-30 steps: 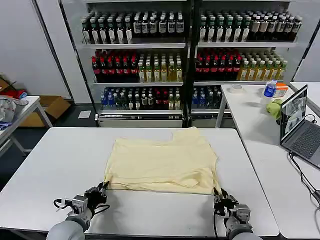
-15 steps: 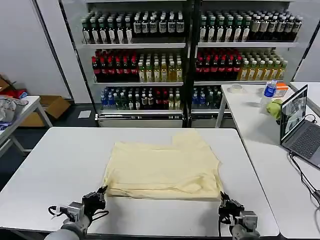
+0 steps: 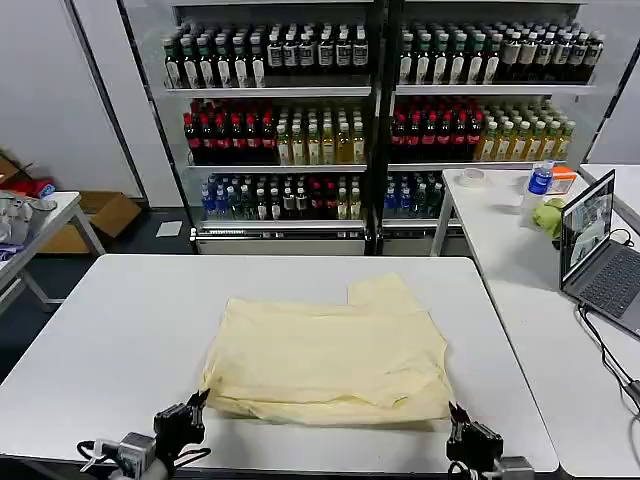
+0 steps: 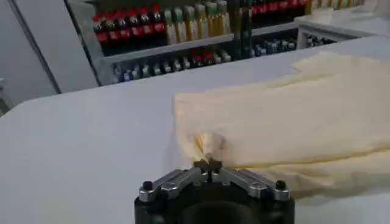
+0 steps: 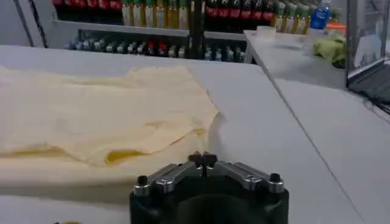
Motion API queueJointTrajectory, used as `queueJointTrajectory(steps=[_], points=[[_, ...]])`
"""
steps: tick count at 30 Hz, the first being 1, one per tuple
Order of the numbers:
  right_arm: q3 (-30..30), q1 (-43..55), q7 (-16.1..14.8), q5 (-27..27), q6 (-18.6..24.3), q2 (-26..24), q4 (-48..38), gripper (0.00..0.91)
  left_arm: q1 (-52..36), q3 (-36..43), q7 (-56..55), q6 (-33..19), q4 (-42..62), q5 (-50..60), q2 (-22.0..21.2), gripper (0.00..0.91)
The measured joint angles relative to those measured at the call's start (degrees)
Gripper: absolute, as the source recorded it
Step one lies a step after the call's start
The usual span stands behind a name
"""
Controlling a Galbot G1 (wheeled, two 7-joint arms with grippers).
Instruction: Fold and organize the clothes.
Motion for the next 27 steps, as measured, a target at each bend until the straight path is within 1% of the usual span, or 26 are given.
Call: queueJointTrajectory(steps=[1, 2, 3, 8, 15, 22, 27], points=[[0.0, -0.4, 0.0, -0.3, 0.0, 0.1, 0.1, 0.776, 0.7, -0.2, -0.1, 0.0, -0.2, 0.1, 0.0, 0.050], [0.0, -0.7, -0.1, -0.7, 0.0, 0.2, 0.2, 0.776, 1.3, -0.5, -0.1, -0.1, -0.4, 0.3, 0.0, 0.222], [0.1, -1.0, -0.2, -1.1, 0.0, 0.3, 0.3, 0.907, 1.9, -0.7, -0.2, -0.1, -0.5, 0.5, 0.0, 0.907], [0.2, -1.8, -1.2, -3.1, -0.1, 0.3, 1.4, 0.907, 4.0, -1.8, 0.0, -0.3, -1.2, 0.9, 0.1, 0.907], [1.9, -1.4, -2.2, -3.7, 1.5, -0.3, 3.4, 0.907, 5.2, -3.3, -0.1, -0.1, -2.7, 1.1, 0.8, 0.907], [3.0, 3.2, -1.6, -1.4, 1.8, -1.6, 2.7, 0.907, 3.5, -5.0, -0.8, 0.5, -3.1, -0.5, 2.2, 0.907], [1.2, 10.8, -0.2, 1.9, 0.3, -2.2, -0.9, 0.907, -0.5, -4.5, -1.5, 1.0, -1.6, -2.8, 3.6, 0.907]])
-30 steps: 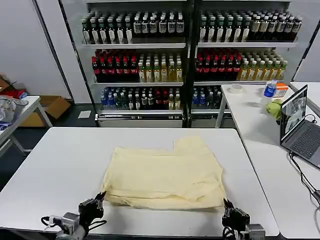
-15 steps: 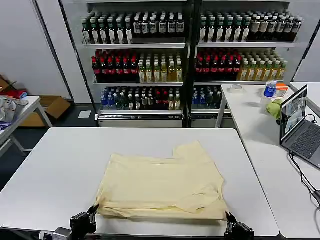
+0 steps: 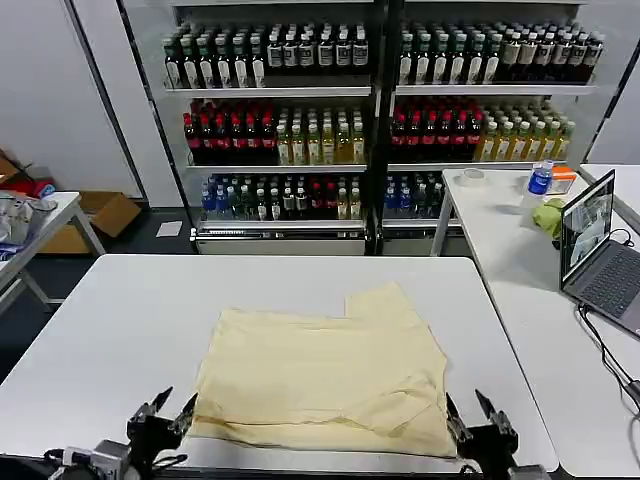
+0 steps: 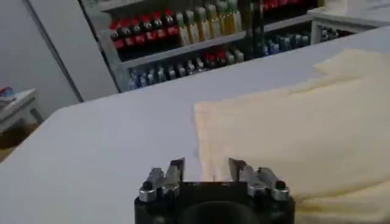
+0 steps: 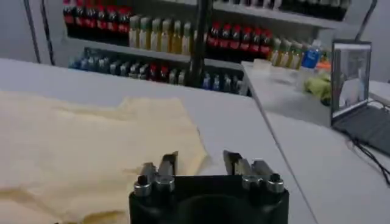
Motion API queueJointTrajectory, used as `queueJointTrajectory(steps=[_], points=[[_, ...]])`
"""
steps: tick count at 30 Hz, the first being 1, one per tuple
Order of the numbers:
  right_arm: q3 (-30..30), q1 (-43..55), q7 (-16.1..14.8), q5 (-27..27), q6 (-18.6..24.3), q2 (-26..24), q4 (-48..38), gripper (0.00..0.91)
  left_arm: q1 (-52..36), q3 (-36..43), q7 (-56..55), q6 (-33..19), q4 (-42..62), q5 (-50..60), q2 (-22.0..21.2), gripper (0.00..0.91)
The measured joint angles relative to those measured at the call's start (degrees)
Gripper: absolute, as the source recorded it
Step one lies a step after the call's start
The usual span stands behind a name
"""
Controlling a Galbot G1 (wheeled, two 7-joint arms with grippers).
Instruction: Fold and organize the clothes.
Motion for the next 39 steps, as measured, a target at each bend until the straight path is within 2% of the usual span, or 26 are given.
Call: queueJointTrajectory(steps=[8, 19, 29, 39], points=[[-5.5, 15.2, 2.5, 6.1, -2.9, -0.2, -9.4, 0.907, -12.2, 4.6, -1.2, 2.0, 6.3, -6.1, 0.7, 0.907], [-12.2, 33.9, 4.4, 12.7, -4.8, 0.3, -23.8, 0.907, -32.3, 16.3, -2.1, 5.1, 17.9, -11.7, 0.4, 0.907], [-16.6, 45.1, 4.8, 16.0, -5.5, 1.8, -34.5, 0.907, -46.4, 26.2, -2.4, 6.4, 29.4, -12.6, -1.7, 0.907], [-19.4, 52.0, 4.7, 18.0, -5.7, 4.1, -43.9, 0.907, -53.7, 31.6, -2.8, 7.1, 38.1, -13.6, -3.6, 0.907]])
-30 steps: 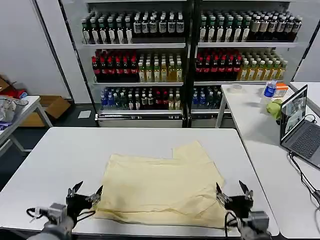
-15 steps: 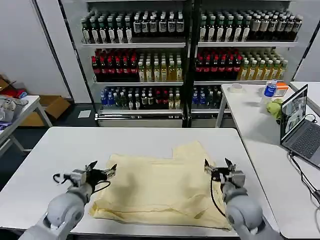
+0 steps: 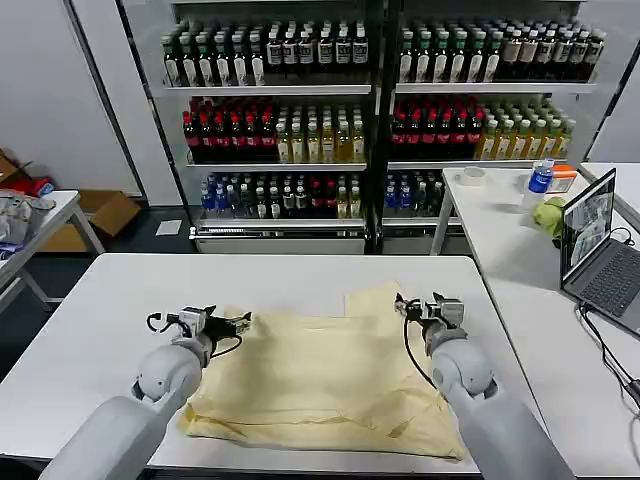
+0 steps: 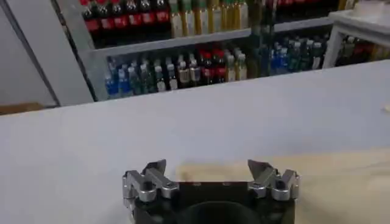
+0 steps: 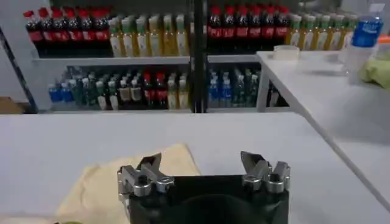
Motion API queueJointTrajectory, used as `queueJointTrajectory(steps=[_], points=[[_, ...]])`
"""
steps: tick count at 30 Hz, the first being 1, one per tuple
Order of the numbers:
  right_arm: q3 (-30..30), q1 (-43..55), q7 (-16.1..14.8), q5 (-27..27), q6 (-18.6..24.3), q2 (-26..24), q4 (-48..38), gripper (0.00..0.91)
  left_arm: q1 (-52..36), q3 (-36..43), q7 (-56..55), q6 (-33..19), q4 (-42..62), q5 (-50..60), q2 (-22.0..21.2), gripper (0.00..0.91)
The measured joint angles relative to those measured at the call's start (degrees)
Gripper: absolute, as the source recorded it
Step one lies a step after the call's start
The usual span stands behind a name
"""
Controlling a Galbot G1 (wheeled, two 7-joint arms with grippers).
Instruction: Fold and organize the clothes.
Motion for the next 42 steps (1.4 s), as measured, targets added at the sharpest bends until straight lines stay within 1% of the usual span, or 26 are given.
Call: queueJointTrajectory(steps=[8, 10, 11, 12, 13, 15, 16, 30, 42], points=[[-1.3, 4.0, -0.2, 1.1, -0.1, 2.5, -6.3, 0.907, -2.5, 1.3, -0.1, 0.3, 3.4, -1.0, -0.3, 0.907], [-1.4, 4.7, -0.3, 1.4, -0.1, 3.0, -7.6, 0.907, -2.9, 1.5, -0.1, 0.4, 3.8, -1.3, -0.3, 0.595], [-1.5, 4.9, -0.3, 1.5, -0.1, 3.2, -8.2, 0.705, -3.0, 1.6, -0.1, 0.4, 3.9, -1.4, -0.3, 0.333], [-1.6, 5.2, -0.4, 1.6, -0.1, 3.5, -8.8, 0.605, -3.0, 1.7, 0.0, 0.4, 4.0, -1.4, -0.3, 0.242], [-1.6, 5.3, -0.5, 1.8, -0.1, 3.7, -9.4, 0.302, -3.1, 1.8, 0.0, 0.4, 4.1, -1.5, -0.3, 0.081], [-1.7, 5.6, -0.6, 2.1, -0.1, 4.0, -10.4, 0.030, -3.2, 2.0, 0.1, 0.3, 4.2, -1.7, -0.3, 0.020], [-1.7, 5.7, -0.7, 2.2, -0.1, 4.1, -10.7, 0.000, -3.1, 2.1, 0.2, 0.2, 4.2, -1.8, -0.3, 0.020], [-2.4, 5.6, -0.7, 2.4, 0.7, 4.6, -12.2, 0.000, -2.4, 2.6, 1.8, -1.1, 4.1, -2.5, 0.2, 0.020], [-2.1, 4.1, -1.6, 1.3, 3.3, 3.9, -10.5, 0.000, -1.1, 1.7, 2.5, -2.5, 3.0, -3.8, 0.5, 0.020]])
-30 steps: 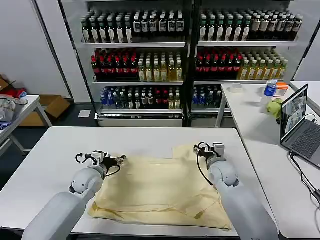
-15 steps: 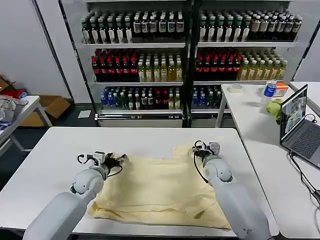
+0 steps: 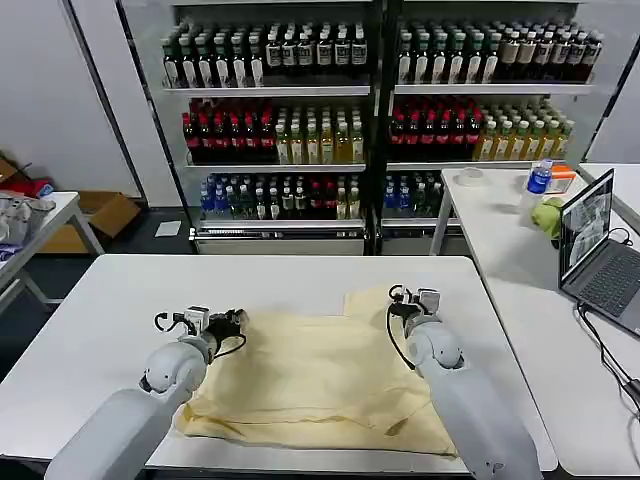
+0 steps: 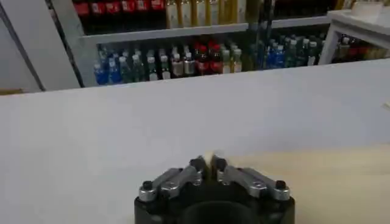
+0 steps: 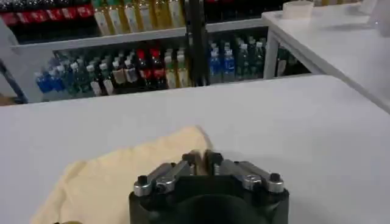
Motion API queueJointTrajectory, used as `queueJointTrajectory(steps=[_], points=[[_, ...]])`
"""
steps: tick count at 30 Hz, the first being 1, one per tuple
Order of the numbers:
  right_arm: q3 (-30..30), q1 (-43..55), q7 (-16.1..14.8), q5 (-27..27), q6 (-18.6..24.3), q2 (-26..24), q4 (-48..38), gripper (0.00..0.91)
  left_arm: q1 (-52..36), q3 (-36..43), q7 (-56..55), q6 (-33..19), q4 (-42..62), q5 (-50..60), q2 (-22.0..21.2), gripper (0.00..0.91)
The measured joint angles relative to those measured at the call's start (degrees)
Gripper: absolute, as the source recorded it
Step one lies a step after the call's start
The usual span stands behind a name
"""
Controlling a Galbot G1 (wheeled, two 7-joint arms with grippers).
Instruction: Fold and organize the clothes.
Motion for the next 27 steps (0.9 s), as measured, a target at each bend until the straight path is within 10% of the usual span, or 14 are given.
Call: queueJointTrajectory(steps=[27], points=[[6.3, -11.4, -1.4, -4.2, 5.6, -5.6, 19.2, 0.000, 8.0, -6.9, 0.8, -3.5, -11.9, -1.8, 4.3, 0.020]])
